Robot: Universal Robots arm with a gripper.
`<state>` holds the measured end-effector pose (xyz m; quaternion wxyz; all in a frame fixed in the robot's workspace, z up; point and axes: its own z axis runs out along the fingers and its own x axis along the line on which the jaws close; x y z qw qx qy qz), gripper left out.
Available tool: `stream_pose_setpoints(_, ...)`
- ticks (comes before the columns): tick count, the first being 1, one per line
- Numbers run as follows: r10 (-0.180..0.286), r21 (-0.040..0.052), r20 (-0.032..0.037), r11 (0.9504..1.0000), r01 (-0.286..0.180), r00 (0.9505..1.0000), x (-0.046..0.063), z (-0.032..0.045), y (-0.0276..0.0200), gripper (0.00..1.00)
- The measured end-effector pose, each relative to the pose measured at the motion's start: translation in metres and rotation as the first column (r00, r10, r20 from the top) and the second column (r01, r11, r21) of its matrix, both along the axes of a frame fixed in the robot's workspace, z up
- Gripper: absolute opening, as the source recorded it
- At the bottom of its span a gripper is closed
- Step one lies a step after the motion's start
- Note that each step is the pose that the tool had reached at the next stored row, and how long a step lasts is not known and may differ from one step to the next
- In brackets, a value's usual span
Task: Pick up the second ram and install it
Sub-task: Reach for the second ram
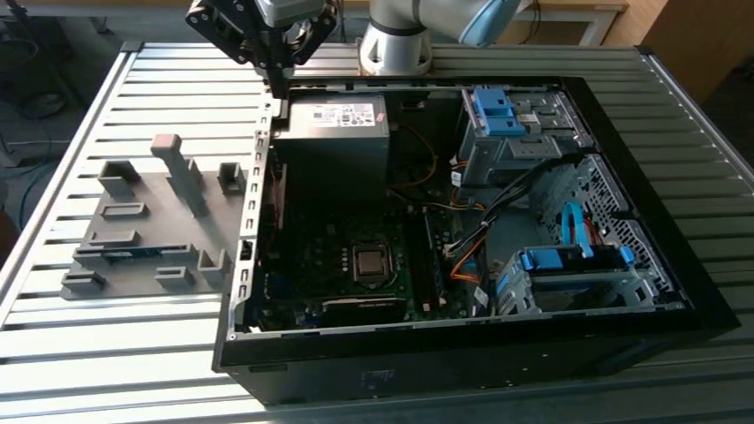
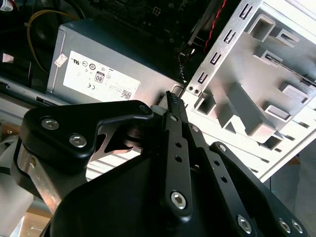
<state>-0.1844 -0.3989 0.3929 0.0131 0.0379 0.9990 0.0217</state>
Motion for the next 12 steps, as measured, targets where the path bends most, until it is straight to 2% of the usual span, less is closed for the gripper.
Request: stream_pose_setpoints(12, 0.0, 0.0, 0.0, 1.0, 0.0, 1.0, -0.0031, 0.0, 0.0, 0.11)
